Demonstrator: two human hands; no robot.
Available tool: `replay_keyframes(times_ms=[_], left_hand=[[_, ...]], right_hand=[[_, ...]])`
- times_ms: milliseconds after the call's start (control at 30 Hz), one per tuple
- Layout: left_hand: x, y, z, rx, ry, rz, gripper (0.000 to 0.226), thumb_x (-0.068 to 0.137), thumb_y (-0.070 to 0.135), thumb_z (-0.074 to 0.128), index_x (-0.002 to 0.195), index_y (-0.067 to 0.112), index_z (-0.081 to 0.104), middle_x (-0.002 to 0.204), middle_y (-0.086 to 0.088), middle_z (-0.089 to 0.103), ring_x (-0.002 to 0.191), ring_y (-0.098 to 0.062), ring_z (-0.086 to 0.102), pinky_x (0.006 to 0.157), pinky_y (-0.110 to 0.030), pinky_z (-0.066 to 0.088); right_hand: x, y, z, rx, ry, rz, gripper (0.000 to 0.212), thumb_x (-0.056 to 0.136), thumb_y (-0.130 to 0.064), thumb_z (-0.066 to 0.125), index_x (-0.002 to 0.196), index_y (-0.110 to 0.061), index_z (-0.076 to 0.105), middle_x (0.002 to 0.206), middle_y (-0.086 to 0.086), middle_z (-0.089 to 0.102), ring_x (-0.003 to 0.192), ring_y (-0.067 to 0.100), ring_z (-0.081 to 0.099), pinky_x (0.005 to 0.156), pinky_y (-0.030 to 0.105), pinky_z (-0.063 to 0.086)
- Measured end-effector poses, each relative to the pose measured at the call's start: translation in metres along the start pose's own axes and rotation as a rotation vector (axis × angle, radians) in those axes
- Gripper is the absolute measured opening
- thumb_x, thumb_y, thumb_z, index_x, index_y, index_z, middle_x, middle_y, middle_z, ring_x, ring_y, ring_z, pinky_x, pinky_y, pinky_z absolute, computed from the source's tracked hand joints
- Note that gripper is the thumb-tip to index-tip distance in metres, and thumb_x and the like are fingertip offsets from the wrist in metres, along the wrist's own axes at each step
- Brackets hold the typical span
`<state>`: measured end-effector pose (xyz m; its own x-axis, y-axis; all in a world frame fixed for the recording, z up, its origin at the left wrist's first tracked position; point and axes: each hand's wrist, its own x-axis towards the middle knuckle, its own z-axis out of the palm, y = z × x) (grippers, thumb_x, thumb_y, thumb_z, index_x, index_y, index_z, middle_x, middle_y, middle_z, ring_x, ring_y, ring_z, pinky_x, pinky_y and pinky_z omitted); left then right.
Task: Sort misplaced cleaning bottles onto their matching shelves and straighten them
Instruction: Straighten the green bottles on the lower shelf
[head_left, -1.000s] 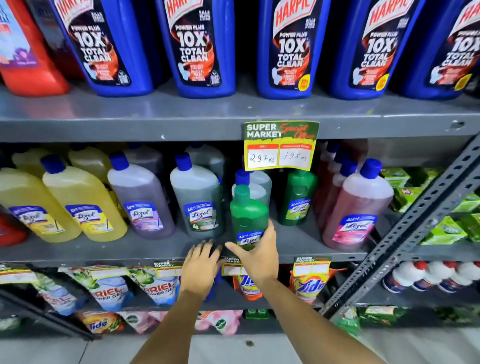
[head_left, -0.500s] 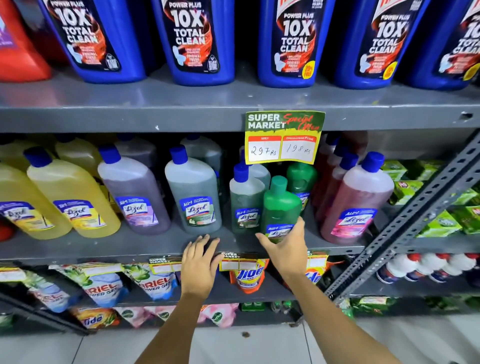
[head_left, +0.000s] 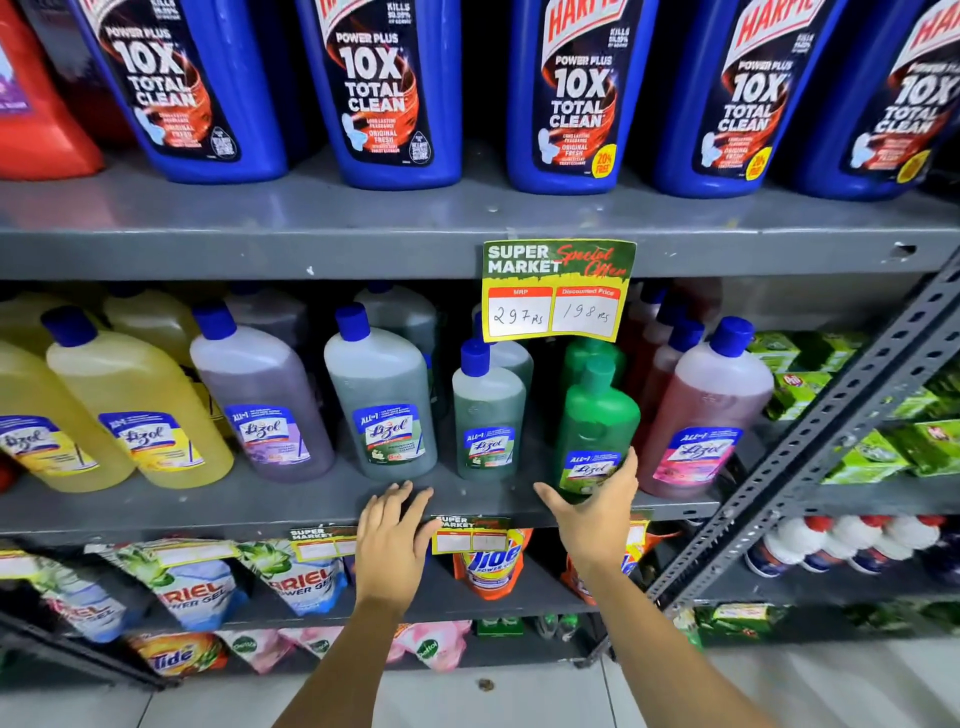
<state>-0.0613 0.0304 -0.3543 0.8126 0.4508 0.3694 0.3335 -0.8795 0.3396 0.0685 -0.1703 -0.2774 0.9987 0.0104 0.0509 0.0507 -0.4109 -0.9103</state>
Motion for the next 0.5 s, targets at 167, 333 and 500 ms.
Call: replay_keyframes(times_ms=[167,333,500], left_hand=[[0.000,-0.002,0.000,-0.001,0.000,-0.001,0.064,0.102,0.054,0.020,0.120,0.014,0.067,0.123,-0.012,0.063,0.115,-0.030,0.049,0.104,-0.043,0.029],[0.000,-0.002,0.000,-0.007,-0.021,-0.001,0.063,0.102,0.053,0.020,0.121,0.015,0.066,0.124,-0.012,0.063,0.116,-0.031,0.051,0.105,-0.042,0.028],[-0.001,0.000,-0.003,0.000,-0.033,-0.007,0.063,0.102,0.053,0.019,0.122,0.015,0.066,0.125,-0.011,0.063,0.117,-0.030,0.049,0.106,-0.042,0.027]], right_hand=[[0.007,-0.002,0.004,0.034,0.007,0.011,0.087,0.066,-0.020,0.088,0.134,-0.018,0.033,0.129,0.004,0.050,0.114,0.023,0.054,0.086,0.029,0.041],[0.022,0.005,-0.001,0.035,-0.069,-0.011,0.081,0.062,-0.014,0.089,0.122,-0.024,0.035,0.119,0.001,0.058,0.102,0.020,0.061,0.086,0.030,0.046],[0.025,0.006,-0.004,0.033,-0.097,-0.024,0.079,0.063,-0.014,0.088,0.120,-0.025,0.035,0.115,0.000,0.060,0.096,0.017,0.062,0.087,0.032,0.048]])
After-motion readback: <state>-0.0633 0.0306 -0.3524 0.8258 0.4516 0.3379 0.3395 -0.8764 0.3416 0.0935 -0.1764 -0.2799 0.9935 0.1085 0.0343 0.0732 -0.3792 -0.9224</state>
